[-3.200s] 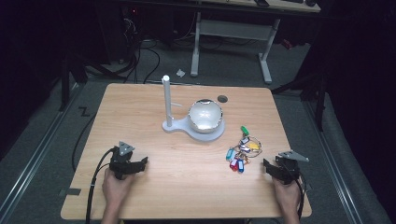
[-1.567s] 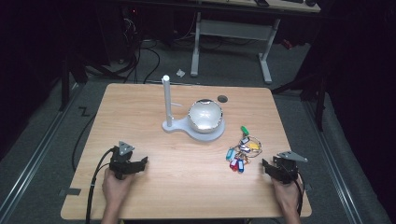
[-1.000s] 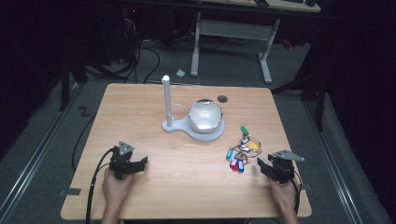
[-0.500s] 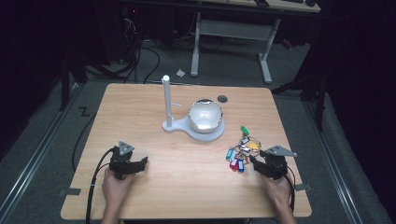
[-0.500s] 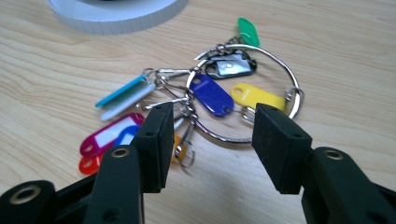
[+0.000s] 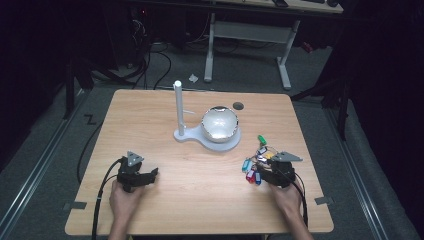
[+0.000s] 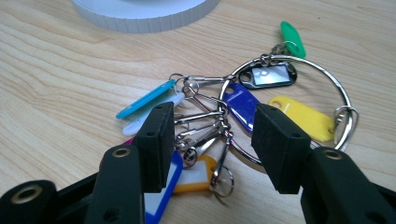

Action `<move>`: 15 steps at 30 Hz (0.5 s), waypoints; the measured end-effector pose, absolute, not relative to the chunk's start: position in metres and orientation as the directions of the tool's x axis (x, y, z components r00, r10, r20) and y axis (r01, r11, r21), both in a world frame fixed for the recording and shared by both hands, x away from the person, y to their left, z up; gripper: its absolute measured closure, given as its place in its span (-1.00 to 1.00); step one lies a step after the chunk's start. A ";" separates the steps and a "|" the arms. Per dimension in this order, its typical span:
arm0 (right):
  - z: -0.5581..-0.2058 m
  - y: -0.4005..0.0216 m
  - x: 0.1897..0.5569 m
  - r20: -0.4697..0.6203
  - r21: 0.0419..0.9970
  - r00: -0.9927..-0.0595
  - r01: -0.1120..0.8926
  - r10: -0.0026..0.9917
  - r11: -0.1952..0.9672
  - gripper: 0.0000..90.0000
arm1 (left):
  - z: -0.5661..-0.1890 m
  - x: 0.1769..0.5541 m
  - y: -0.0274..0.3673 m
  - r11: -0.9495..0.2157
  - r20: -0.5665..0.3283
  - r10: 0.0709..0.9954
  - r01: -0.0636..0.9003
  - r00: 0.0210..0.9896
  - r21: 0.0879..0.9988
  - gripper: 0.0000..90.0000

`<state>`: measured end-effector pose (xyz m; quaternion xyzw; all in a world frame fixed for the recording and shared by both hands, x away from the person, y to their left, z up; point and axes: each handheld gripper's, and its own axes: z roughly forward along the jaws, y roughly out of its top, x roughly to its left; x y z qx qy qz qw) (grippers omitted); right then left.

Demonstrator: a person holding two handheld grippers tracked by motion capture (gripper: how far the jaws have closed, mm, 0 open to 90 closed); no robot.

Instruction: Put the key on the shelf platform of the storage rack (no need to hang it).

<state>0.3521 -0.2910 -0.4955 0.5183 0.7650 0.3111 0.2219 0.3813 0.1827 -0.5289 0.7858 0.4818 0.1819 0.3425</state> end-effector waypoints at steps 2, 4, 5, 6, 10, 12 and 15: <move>-0.497 -0.289 0.354 -0.016 0.699 -0.363 0.662 0.932 0.270 0.12 | -0.529 0.381 0.183 -0.301 -0.045 0.881 0.633 0.470 0.713 -0.49; -0.498 -0.288 0.356 -0.014 0.694 -0.361 0.668 0.933 0.269 0.13 | -0.529 0.381 0.183 -0.302 -0.045 0.881 0.633 0.470 0.713 -0.50; -0.499 -0.287 0.356 -0.013 0.691 -0.360 0.671 0.933 0.269 0.13 | -0.529 0.381 0.183 -0.302 -0.044 0.881 0.633 0.471 0.712 -0.50; -0.500 -0.287 0.356 -0.011 0.687 -0.360 0.675 0.933 0.269 0.14 | -0.529 0.381 0.183 -0.302 -0.045 0.881 0.633 0.471 0.713 -0.49; -0.504 -0.285 0.359 -0.016 0.669 -0.355 0.691 0.935 0.274 0.17 | -0.529 0.381 0.183 -0.302 -0.045 0.881 0.633 0.470 0.713 -0.49; -0.506 -0.284 0.360 -0.019 0.660 -0.355 0.698 0.935 0.279 0.21 | -0.529 0.381 0.183 -0.302 -0.045 0.881 0.633 0.470 0.713 -0.49; -0.507 -0.282 0.360 -0.042 0.662 -0.351 0.692 0.935 0.290 0.32 | -0.529 0.381 0.183 -0.302 -0.044 0.881 0.633 0.470 0.713 -0.49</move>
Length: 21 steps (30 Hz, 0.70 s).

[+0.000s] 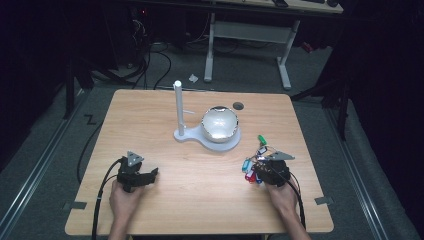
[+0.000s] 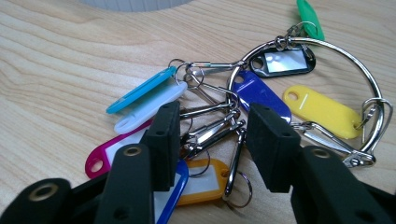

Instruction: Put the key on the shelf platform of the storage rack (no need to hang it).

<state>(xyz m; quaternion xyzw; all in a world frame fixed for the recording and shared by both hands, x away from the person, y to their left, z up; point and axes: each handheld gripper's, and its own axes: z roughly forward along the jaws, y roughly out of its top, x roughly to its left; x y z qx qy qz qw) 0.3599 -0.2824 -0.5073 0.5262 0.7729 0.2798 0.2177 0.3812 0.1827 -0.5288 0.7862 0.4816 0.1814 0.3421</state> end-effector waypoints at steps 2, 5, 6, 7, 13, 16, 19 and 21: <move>-0.507 -0.282 0.360 -0.047 0.662 -0.351 0.691 0.935 0.292 0.36 | -0.529 0.381 0.183 -0.302 -0.044 0.881 0.633 0.470 0.713 -0.49; -0.508 -0.284 0.359 -0.042 0.660 -0.343 0.696 0.938 0.284 0.50 | -0.529 0.381 0.183 -0.302 -0.044 0.881 0.633 0.470 0.713 -0.49; -0.508 -0.284 0.359 -0.042 0.660 -0.343 0.696 0.938 0.284 0.50 | -0.529 0.381 0.183 -0.302 -0.044 0.881 0.633 0.470 0.713 -0.49; -0.508 -0.284 0.359 -0.040 0.659 -0.342 0.697 0.939 0.282 0.52 | -0.529 0.381 0.183 -0.302 -0.045 0.881 0.633 0.470 0.713 -0.49; -0.510 -0.285 0.358 -0.048 0.664 -0.327 0.696 0.944 0.275 0.66 | -0.529 0.381 0.183 -0.302 -0.044 0.881 0.633 0.470 0.713 -0.49; -0.510 -0.285 0.358 -0.047 0.666 -0.321 0.696 0.946 0.269 0.71 | -0.529 0.381 0.183 -0.302 -0.045 0.881 0.633 0.470 0.713 -0.49; -0.509 -0.287 0.357 -0.053 0.668 -0.314 0.695 0.948 0.267 0.81 | -0.529 0.381 0.183 -0.302 -0.045 0.881 0.633 0.470 0.713 -0.50; -0.510 -0.287 0.357 -0.056 0.670 -0.313 0.693 0.948 0.268 0.82 | -0.529 0.381 0.183 -0.302 -0.045 0.881 0.633 0.470 0.713 -0.50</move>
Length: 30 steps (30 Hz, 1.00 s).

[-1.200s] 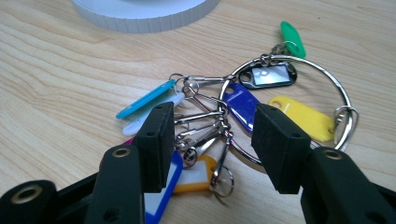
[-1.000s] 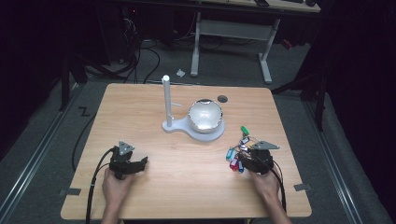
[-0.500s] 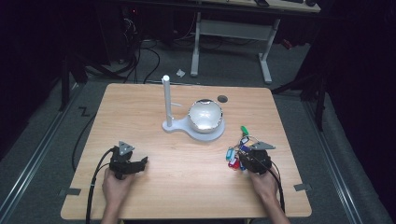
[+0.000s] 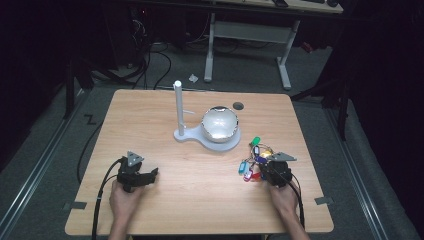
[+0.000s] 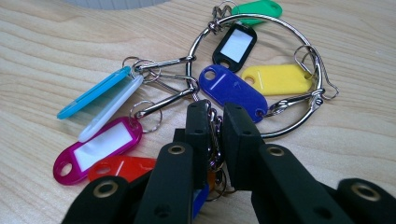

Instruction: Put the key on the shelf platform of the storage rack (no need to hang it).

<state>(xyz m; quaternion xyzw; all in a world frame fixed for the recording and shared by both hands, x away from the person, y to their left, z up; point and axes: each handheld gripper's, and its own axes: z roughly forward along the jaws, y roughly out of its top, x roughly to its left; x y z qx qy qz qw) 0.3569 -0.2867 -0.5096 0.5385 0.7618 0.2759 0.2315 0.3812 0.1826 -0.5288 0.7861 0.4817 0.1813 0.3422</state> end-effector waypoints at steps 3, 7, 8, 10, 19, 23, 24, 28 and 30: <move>-0.509 -0.286 0.357 -0.063 0.671 -0.311 0.690 0.948 0.271 0.84 | -0.529 0.381 0.183 -0.302 -0.044 0.881 0.633 0.471 0.713 -0.49; -0.508 -0.287 0.355 -0.075 0.680 -0.311 0.679 0.947 0.277 0.89 | -0.529 0.381 0.183 -0.302 -0.045 0.881 0.633 0.470 0.713 -0.50; -0.508 -0.287 0.355 -0.076 0.680 -0.310 0.679 0.948 0.277 0.89 | -0.529 0.381 0.183 -0.302 -0.045 0.881 0.633 0.471 0.713 -0.50; -0.508 -0.287 0.355 -0.079 0.680 -0.312 0.678 0.947 0.280 0.89 | -0.529 0.381 0.183 -0.301 -0.045 0.881 0.633 0.470 0.713 -0.50; -0.503 -0.289 0.353 -0.064 0.703 -0.322 0.657 0.944 0.272 0.89 | -0.529 0.381 0.183 -0.302 -0.045 0.881 0.633 0.471 0.713 -0.49; -0.497 -0.290 0.351 -0.061 0.719 -0.330 0.640 0.942 0.270 0.89 | -0.529 0.381 0.183 -0.302 -0.045 0.881 0.633 0.470 0.713 -0.50; -0.493 -0.292 0.351 -0.065 0.727 -0.332 0.630 0.941 0.272 0.89 | -0.529 0.381 0.183 -0.302 -0.045 0.881 0.633 0.470 0.713 -0.49; -0.490 -0.293 0.351 -0.056 0.736 -0.332 0.624 0.942 0.264 0.89 | -0.529 0.381 0.183 -0.301 -0.045 0.882 0.633 0.470 0.714 -0.49; -0.488 -0.295 0.350 -0.047 0.744 -0.333 0.618 0.942 0.256 0.89 | -0.529 0.381 0.183 -0.301 -0.045 0.881 0.633 0.470 0.713 -0.49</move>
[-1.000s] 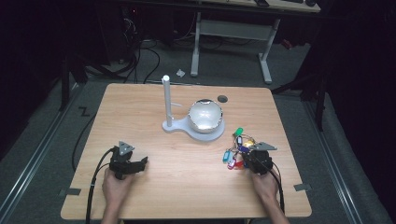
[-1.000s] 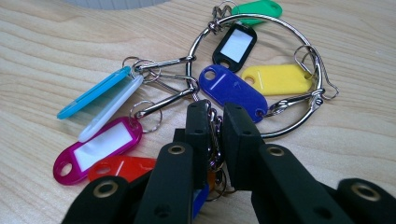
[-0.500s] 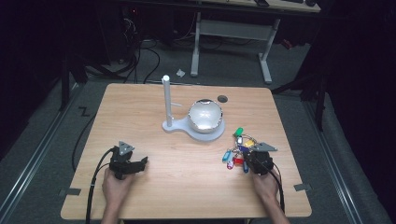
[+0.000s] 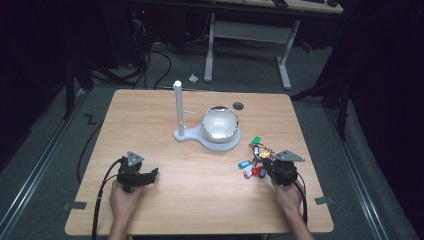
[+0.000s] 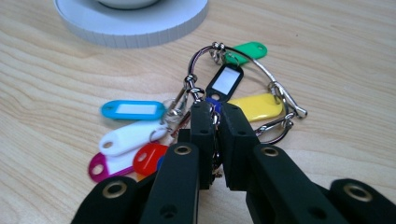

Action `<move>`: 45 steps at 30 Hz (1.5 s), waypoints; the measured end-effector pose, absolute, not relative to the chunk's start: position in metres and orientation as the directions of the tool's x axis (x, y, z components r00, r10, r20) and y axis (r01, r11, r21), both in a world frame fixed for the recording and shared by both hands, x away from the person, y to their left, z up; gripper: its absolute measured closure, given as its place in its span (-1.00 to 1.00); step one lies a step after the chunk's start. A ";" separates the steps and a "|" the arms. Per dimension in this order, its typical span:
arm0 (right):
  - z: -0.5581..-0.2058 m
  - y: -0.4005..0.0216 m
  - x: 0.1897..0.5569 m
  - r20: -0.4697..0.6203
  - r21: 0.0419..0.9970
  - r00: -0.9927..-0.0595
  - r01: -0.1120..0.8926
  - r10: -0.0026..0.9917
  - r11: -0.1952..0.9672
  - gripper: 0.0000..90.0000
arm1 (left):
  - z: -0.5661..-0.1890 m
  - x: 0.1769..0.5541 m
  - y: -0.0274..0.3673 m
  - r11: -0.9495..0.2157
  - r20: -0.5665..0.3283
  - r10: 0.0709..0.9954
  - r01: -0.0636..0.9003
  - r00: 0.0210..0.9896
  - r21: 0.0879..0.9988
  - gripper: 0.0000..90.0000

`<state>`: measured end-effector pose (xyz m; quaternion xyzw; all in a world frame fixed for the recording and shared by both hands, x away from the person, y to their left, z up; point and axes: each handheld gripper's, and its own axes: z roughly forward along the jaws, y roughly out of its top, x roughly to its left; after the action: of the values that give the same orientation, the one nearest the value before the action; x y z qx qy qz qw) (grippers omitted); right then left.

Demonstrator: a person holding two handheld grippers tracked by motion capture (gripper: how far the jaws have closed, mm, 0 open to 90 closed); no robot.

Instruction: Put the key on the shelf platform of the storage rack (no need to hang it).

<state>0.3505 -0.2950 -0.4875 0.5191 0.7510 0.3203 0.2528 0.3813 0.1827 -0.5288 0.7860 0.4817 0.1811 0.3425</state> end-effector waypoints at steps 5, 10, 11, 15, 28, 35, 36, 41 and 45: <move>-0.481 -0.298 0.350 -0.057 0.758 -0.335 0.599 0.941 0.259 0.89 | -0.529 0.381 0.183 -0.301 -0.045 0.882 0.633 0.470 0.714 -0.49; -0.469 -0.303 0.352 -0.055 0.773 -0.335 0.581 0.940 0.253 0.89 | -0.529 0.381 0.183 -0.302 -0.045 0.881 0.633 0.470 0.713 -0.50; -0.468 -0.303 0.352 -0.054 0.776 -0.335 0.579 0.941 0.251 0.89 | -0.529 0.381 0.183 -0.302 -0.045 0.881 0.633 0.470 0.713 -0.49; -0.463 -0.305 0.353 -0.056 0.781 -0.330 0.573 0.942 0.248 0.89 | -0.529 0.381 0.183 -0.302 -0.045 0.881 0.633 0.470 0.713 -0.49; -0.436 -0.309 0.362 -0.074 0.808 -0.348 0.528 0.934 0.261 0.89 | -0.529 0.381 0.183 -0.302 -0.044 0.881 0.633 0.470 0.713 -0.49; -0.421 -0.308 0.367 -0.079 0.820 -0.369 0.504 0.926 0.271 0.89 | -0.529 0.381 0.183 -0.302 -0.045 0.881 0.633 0.470 0.713 -0.49; -0.419 -0.308 0.368 -0.084 0.822 -0.373 0.498 0.924 0.276 0.89 | -0.529 0.381 0.183 -0.302 -0.044 0.882 0.633 0.470 0.713 -0.49; -0.411 -0.305 0.372 -0.089 0.822 -0.387 0.492 0.918 0.287 0.89 | -0.529 0.381 0.183 -0.302 -0.045 0.881 0.633 0.470 0.713 -0.49; -0.403 -0.305 0.373 -0.083 0.829 -0.401 0.480 0.912 0.286 0.89 | -0.529 0.381 0.183 -0.302 -0.045 0.881 0.633 0.470 0.713 -0.49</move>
<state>0.3735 -0.3053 -0.4029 0.4651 0.7483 0.3749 0.2882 0.3813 0.1827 -0.5288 0.7862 0.4816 0.1813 0.3422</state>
